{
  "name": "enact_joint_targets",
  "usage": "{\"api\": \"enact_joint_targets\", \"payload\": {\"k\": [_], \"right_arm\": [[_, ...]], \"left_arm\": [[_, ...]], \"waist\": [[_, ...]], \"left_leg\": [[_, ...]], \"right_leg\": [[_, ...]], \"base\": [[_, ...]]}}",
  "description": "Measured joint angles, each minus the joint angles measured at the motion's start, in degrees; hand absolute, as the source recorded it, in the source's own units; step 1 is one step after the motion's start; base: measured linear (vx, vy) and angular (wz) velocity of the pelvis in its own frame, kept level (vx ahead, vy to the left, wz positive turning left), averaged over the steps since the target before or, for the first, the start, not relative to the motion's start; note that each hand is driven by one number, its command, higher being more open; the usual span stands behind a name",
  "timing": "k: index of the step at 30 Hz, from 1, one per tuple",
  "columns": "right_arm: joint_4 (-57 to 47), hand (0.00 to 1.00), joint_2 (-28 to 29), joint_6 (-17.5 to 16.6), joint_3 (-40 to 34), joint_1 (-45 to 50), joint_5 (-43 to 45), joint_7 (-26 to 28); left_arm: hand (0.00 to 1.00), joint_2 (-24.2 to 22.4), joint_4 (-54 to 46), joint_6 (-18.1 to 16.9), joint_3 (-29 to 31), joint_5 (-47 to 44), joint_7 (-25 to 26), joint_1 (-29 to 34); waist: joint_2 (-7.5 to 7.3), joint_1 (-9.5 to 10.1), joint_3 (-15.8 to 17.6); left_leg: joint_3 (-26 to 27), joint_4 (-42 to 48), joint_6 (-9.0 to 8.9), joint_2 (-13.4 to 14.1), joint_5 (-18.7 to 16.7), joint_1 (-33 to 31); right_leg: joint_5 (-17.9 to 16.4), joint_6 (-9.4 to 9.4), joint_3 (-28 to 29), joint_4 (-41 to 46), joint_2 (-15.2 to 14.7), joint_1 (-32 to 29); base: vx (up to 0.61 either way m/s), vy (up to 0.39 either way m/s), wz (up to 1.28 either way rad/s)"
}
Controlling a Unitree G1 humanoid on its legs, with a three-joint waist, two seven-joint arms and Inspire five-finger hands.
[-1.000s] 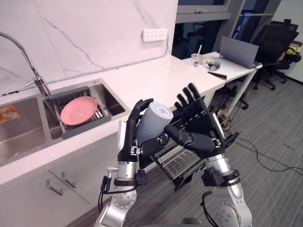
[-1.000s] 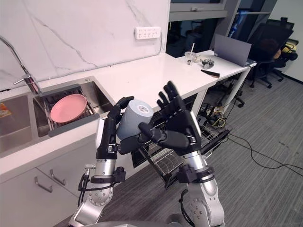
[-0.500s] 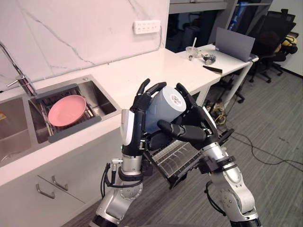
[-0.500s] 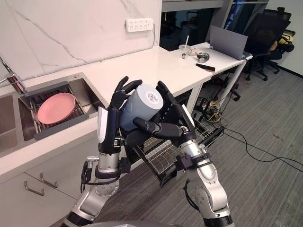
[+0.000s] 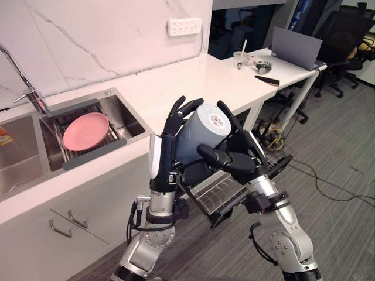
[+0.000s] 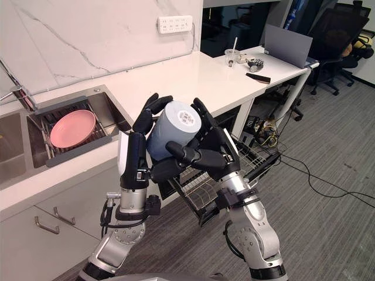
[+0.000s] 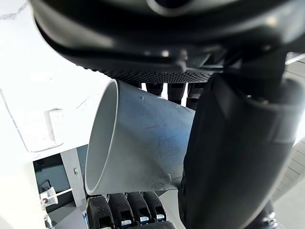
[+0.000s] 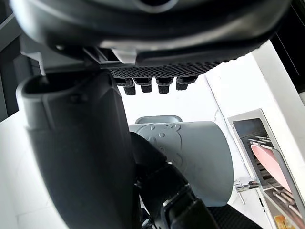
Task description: Walk over to the sink, pick up the cup, carry it to the dishwasher, place the cup inside the dishwasher, then close the dishwasher door
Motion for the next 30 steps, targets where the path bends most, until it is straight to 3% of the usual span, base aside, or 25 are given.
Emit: {"api": "enact_joint_targets", "payload": {"k": [22,23,30], "right_arm": [[1.61,0.00,-2.91,1.21,-0.09,-2.66,-0.55,1.20],[1.65,0.00,-2.91,1.40,-0.07,-2.66,-0.61,1.22],[2.80,0.00,-2.55,1.41,0.01,-2.79,-0.59,0.08]], "left_arm": [[0.00,1.85,0.27,-0.04,-1.62,0.21,2.72,0.67],[1.00,2.03,0.27,-0.04,-1.62,0.20,2.79,0.85],[1.00,2.39,0.28,-0.05,-3.05,-0.05,2.45,1.49]], "waist": [[-0.21,-0.60,-1.69],[-0.22,-0.69,-1.79],[-0.60,-1.10,-2.07]], "left_leg": [[-0.99,0.72,0.24,-0.12,0.23,-1.71],[-1.01,0.71,0.25,-0.12,0.25,-1.71],[-1.53,-0.50,0.27,-0.40,1.22,-1.69]], "right_leg": [[-0.03,-0.05,-1.14,-0.01,-0.16,-0.68],[-0.03,-0.04,-1.16,-0.01,-0.15,-0.68],[-0.02,-0.06,-1.63,-0.02,-0.21,-0.85]], "base": [[-0.03,-0.014,0.03],[0.00,0.000,0.00],[-0.03,-0.020,0.04]]}}
